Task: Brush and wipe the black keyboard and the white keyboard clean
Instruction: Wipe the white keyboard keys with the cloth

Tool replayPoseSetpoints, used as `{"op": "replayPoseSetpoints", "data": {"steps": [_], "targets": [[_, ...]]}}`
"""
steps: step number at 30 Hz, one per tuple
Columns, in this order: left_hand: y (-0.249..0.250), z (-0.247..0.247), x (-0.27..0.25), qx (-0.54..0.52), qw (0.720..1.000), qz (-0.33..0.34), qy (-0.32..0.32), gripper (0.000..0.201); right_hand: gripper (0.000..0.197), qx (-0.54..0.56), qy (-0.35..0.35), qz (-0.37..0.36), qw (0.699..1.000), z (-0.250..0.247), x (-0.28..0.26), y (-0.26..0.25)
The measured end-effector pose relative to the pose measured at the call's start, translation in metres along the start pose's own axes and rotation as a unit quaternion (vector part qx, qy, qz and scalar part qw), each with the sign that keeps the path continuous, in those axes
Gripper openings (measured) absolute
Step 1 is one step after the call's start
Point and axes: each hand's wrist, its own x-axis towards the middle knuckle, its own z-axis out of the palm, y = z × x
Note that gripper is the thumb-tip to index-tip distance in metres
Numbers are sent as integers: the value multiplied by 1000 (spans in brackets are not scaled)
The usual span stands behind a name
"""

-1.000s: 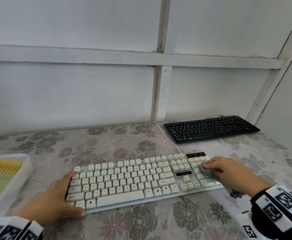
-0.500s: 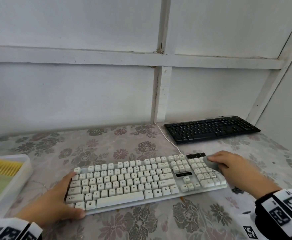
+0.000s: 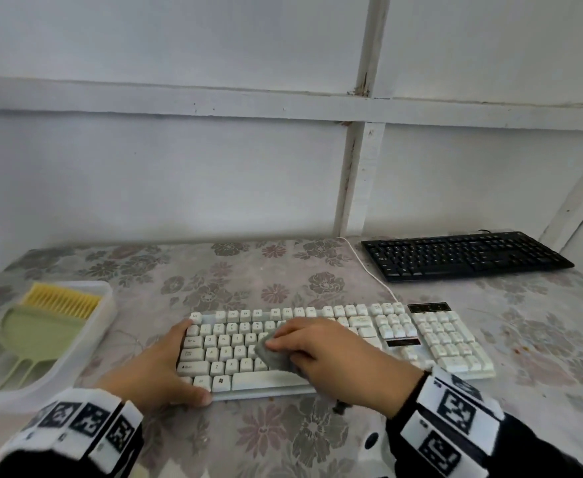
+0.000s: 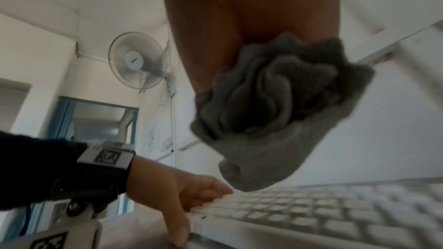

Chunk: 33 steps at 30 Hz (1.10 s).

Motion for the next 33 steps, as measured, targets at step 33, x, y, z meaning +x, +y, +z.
{"op": "replayPoseSetpoints", "data": {"steps": [33], "targets": [[11,-2,-10,8,1000,-12,3,125,27,-94,-78,82,989,11,2,20]]}}
